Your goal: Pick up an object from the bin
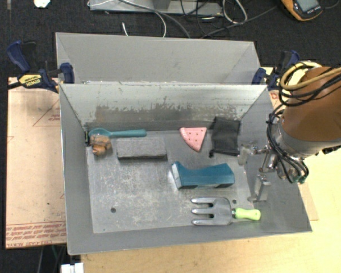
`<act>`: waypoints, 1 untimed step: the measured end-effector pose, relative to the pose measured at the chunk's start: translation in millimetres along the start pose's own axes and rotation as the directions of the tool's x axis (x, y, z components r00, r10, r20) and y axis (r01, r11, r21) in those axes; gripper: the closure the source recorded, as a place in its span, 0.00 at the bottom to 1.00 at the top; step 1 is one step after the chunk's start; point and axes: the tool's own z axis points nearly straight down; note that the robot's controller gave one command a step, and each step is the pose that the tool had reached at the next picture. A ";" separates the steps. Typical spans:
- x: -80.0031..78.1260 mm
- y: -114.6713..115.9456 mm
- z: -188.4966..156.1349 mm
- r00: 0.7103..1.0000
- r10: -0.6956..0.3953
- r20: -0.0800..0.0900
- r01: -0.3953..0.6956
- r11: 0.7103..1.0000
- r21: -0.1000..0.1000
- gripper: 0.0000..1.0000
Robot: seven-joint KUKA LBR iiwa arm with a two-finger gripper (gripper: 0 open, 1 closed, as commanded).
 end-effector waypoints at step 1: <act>-1.7 0.5 -4.5 1.000 -0.003 0.008 0.003 1.000 0.001 0.00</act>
Offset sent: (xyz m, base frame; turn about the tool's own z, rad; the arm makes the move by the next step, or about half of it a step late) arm 0.0596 -0.0061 -0.0765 0.0015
